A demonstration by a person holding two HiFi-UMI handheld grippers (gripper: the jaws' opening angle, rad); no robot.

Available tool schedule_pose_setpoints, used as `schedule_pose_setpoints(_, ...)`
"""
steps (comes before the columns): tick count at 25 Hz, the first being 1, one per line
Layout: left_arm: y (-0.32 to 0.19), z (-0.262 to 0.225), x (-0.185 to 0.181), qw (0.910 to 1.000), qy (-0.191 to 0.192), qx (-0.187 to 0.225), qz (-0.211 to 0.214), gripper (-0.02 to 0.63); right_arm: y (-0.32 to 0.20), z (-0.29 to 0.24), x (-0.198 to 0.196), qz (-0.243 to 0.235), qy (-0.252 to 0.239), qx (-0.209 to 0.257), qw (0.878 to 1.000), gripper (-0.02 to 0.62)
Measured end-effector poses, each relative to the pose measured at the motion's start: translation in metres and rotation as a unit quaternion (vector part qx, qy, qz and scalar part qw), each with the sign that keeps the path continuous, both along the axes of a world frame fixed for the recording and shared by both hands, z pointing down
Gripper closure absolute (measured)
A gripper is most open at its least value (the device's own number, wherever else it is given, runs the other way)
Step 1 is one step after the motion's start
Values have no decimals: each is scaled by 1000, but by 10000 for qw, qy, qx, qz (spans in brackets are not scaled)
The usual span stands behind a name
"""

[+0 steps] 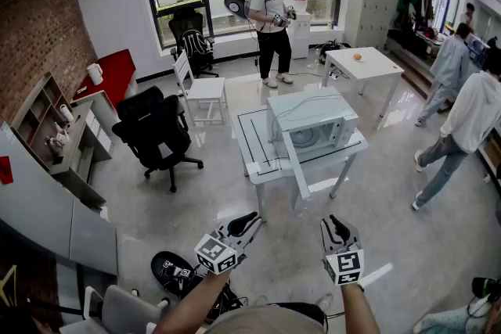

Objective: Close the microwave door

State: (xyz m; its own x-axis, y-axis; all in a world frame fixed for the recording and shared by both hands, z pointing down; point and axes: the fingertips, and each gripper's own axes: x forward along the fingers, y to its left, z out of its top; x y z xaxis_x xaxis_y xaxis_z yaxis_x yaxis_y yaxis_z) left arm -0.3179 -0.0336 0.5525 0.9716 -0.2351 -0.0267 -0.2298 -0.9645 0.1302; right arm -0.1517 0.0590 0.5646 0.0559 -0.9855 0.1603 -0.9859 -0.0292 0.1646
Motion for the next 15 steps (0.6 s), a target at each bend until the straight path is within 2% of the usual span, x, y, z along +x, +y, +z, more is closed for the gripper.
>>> schedule_pose_setpoints(9,-3,1,-2,10000,8,-2,41,552,-4,5,-3,12,-90,-29,10000,503)
schedule_pose_setpoints(12,-5,0,-2,10000,7,2,45,552,-8,10,0,53,-303,-114,9995,461)
schedule_pose_setpoints(15,-8,1,-1,10000,-14,-17,38,552,-15,17,2,80,-248,-219,9994,446)
